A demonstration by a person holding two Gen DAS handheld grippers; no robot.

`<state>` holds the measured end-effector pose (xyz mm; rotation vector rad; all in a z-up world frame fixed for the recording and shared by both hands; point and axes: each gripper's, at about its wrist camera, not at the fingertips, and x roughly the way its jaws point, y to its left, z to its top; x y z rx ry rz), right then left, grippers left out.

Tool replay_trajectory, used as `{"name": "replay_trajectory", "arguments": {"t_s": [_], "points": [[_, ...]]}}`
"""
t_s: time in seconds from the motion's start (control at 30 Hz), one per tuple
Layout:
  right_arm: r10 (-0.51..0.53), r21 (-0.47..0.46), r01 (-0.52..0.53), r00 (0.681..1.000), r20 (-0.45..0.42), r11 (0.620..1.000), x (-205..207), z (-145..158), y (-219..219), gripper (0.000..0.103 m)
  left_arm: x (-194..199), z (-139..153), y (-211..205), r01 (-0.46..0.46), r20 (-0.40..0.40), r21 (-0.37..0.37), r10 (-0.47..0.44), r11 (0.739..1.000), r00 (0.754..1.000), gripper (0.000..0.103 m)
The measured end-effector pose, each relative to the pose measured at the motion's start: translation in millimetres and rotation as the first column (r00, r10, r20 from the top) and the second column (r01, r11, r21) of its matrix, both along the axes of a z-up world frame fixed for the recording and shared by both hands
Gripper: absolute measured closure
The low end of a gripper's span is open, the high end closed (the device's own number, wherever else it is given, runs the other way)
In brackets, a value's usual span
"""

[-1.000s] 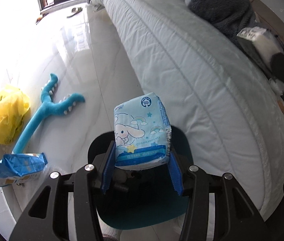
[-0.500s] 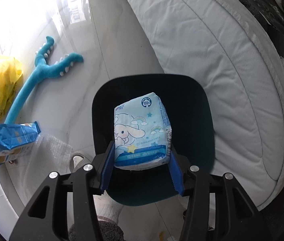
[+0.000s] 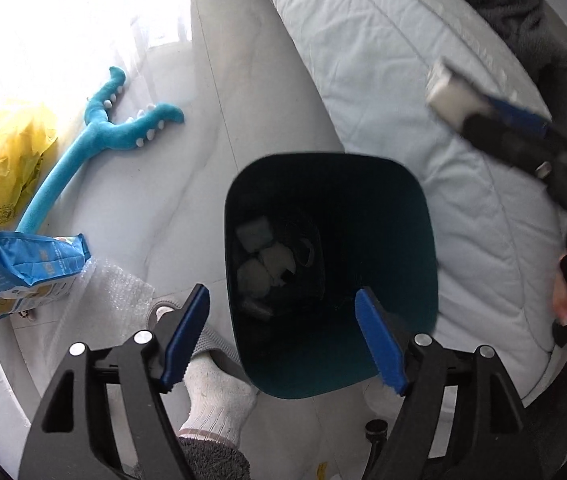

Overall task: Collect trash
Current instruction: 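Open the left tool then the right tool to drop both packs into the bin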

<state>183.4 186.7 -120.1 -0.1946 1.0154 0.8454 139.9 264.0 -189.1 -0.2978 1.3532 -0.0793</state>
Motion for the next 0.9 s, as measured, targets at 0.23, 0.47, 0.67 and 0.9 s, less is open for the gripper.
{"name": "replay_trajectory", "arguments": {"t_s": [0.23,0.47,0.67,0.9], "points": [[0.013,-0.052,-0.016,0.999,-0.049,0.999,-3,-25,14,0.029,-1,25,14,-0.031,0.100,0.004,0.030,1.000,0.994,0.020],[0.034,-0.105,-0.045,0.994,-0.099,0.993,-6,-51,27,0.029,-3,51,25,-0.066,0.216,0.011,0.062,0.998,0.974,0.017],[0.057,-0.150,-0.081,0.986,-0.156,0.985,-14,-71,33,0.029,-7,81,22,-0.069,0.361,0.045,0.049,0.997,0.931,0.017],[0.064,-0.190,-0.104,0.976,-0.207,0.976,-18,-78,31,0.028,-7,111,14,-0.084,0.478,0.081,0.036,0.993,0.878,0.017]]}}
